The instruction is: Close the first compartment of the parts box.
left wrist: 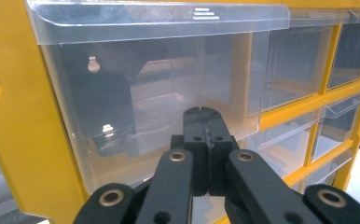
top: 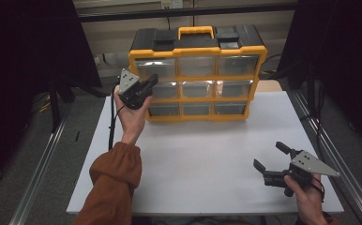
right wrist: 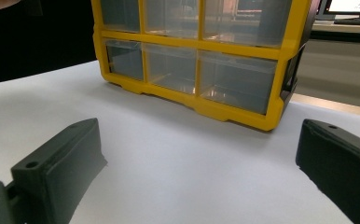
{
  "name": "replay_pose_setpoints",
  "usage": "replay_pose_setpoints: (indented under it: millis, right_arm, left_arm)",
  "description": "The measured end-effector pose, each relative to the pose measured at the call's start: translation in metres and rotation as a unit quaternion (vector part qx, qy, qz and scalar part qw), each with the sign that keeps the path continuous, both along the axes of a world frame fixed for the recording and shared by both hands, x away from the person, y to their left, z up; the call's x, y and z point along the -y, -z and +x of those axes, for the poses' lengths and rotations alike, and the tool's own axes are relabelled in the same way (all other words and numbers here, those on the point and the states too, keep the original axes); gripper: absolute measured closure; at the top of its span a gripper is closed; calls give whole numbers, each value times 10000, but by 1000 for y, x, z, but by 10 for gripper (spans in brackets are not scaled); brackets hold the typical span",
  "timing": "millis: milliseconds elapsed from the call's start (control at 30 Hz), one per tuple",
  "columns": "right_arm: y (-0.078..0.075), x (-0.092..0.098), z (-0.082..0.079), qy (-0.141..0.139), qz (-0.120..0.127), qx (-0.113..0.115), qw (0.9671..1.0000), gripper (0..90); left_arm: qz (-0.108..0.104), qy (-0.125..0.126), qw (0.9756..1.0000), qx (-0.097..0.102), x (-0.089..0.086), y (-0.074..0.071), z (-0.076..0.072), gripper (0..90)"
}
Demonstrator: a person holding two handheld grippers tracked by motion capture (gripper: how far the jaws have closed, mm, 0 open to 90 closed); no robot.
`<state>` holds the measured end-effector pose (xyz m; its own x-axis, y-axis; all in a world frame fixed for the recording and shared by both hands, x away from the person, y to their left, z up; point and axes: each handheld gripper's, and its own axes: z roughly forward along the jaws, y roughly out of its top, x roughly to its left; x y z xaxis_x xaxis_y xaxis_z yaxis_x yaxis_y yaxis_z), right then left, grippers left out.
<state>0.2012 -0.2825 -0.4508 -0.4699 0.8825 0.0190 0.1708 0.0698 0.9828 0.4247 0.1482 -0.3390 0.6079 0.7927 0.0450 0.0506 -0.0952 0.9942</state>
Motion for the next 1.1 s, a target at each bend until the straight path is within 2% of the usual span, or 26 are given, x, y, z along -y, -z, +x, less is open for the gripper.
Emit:
replay_pose_setpoints:
  millis: [200,267,533,633,767,1033,1100]
  right_arm:
    - [0,0,0,-13,-9,12,10000,5]
    - [0,0,0,-21,3,8,10000,5]
    - [0,0,0,-25,2,9,10000,5]
    - [0,0,0,-27,3,15,10000,5]
    - [0,0,0,-3,-1,-1,10000,5]
    - [0,0,0,3,6,6,10000,6]
    - [0,0,0,-12,-3,-3,10000,5]
  left_arm:
    - [-52,-31,10000,-7,1,0,1,900]
    - [11,-11,10000,-7,0,0,2,900]
    - [-44,-53,10000,-2,2,0,3,900]
    - [26,-38,10000,3,1,-1,4,900]
    - [-24,-60,10000,0,2,0,5,900]
    - [63,-64,10000,-11,3,-2,8,900]
    - [12,-72,10000,-19,3,-2,8,900]
